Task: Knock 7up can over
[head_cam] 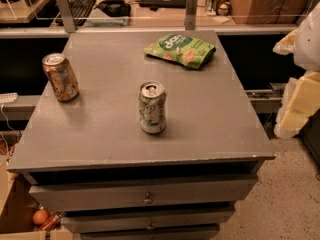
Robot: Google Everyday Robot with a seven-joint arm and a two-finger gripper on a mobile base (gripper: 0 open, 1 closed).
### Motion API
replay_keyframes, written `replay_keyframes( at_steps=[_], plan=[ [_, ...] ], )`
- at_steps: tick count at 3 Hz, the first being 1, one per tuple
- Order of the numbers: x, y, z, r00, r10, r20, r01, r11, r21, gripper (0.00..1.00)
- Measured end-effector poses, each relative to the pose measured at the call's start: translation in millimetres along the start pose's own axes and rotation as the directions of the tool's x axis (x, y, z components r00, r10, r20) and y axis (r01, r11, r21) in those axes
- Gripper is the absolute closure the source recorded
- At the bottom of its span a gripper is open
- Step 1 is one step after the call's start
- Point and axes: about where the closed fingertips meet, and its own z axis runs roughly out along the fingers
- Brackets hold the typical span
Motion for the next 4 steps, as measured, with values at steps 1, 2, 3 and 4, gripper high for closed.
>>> replay_keyframes(
  at_steps=[1, 2, 3, 4],
  plan=[
    [0.0, 0.0, 0.0, 1.000, 0.000, 0.000, 0.000, 1.0000, 0.000, 0.00],
    [-16.8, 6.2, 13.7, 0.998, -0.002, 0.064, 0.002, 1.0000, -0.009, 0.00],
    [-55.1, 14.9, 49.3, 0.973, 0.001, 0.232, 0.009, 0.9991, -0.042, 0.00],
    [-101.6, 16.3, 78.8, 0.901, 0.006, 0.433, 0.027, 0.9973, -0.069, 0.00]
  ],
)
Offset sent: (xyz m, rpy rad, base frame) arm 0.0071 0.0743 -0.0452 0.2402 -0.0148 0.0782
